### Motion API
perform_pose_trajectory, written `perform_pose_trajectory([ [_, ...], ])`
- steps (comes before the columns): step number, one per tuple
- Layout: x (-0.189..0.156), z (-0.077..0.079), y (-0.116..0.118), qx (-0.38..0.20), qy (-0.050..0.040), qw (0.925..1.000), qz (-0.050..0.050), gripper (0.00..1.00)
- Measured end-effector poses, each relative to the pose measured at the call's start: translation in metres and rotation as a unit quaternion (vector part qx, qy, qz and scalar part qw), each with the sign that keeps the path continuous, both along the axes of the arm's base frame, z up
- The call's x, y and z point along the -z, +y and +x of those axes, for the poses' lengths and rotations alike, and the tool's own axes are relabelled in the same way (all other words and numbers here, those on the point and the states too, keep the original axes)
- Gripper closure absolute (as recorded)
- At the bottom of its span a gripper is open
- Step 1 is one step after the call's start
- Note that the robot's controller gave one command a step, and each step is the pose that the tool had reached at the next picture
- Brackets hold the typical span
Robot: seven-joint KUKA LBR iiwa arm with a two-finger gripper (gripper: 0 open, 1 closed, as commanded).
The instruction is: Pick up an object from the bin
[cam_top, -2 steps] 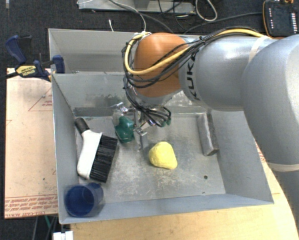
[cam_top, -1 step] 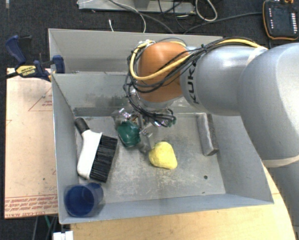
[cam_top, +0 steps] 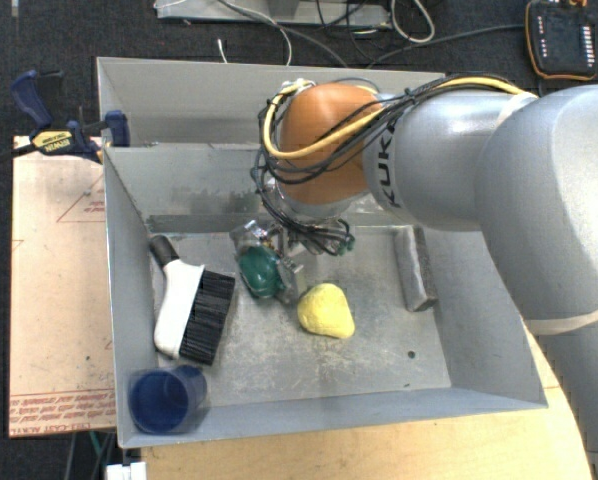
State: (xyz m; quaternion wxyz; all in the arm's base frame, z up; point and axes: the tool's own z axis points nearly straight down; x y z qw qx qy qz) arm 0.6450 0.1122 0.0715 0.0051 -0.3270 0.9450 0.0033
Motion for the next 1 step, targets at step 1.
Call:
perform_pose_trajectory([
  [1,0.0,0.0,-0.0001,0.001,0.0001,1.0,0.0,1.0],
])
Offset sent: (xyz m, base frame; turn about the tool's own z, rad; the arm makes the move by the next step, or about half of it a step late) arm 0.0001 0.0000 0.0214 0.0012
